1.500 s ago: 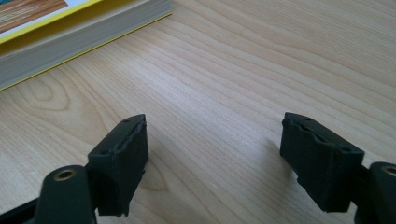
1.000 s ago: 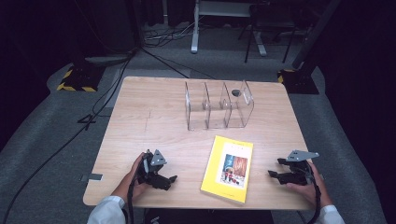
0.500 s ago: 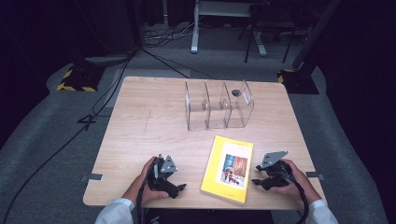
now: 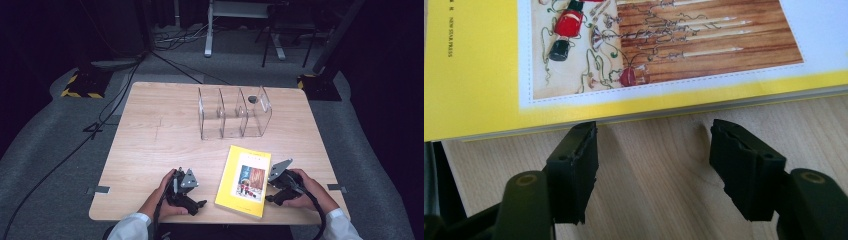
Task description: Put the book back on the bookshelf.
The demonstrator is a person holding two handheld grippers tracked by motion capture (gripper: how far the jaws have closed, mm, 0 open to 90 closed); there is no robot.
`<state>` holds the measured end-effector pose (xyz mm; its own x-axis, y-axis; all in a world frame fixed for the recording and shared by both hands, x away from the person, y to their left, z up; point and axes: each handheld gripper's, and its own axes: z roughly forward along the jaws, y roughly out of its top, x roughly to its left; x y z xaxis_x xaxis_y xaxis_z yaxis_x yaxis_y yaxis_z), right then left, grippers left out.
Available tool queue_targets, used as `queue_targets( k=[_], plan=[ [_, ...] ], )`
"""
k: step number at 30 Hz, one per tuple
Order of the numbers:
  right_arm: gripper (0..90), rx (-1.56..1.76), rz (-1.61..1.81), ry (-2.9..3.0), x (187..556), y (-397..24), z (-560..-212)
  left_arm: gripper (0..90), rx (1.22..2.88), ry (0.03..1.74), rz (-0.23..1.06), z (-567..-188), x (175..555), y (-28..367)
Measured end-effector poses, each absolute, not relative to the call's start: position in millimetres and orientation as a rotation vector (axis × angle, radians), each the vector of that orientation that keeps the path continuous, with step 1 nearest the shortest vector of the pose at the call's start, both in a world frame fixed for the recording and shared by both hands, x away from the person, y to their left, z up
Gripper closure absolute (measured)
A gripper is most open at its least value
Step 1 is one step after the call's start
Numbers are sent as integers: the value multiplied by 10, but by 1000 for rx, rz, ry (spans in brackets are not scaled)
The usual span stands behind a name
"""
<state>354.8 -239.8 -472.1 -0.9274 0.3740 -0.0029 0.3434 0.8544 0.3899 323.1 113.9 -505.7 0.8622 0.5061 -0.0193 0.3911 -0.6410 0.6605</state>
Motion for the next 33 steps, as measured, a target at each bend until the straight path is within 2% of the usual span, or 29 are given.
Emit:
queue_targets(
  k=[19,33],
  plan=[
    [347,609,878,2848,3470,-2516,-4821,3,2349,625,212,-5057,3227,1071],
    [357,639,1066,2775,3438,-2515,-4745,7,2346,628,218,-5057,3214,1069]
  ],
)
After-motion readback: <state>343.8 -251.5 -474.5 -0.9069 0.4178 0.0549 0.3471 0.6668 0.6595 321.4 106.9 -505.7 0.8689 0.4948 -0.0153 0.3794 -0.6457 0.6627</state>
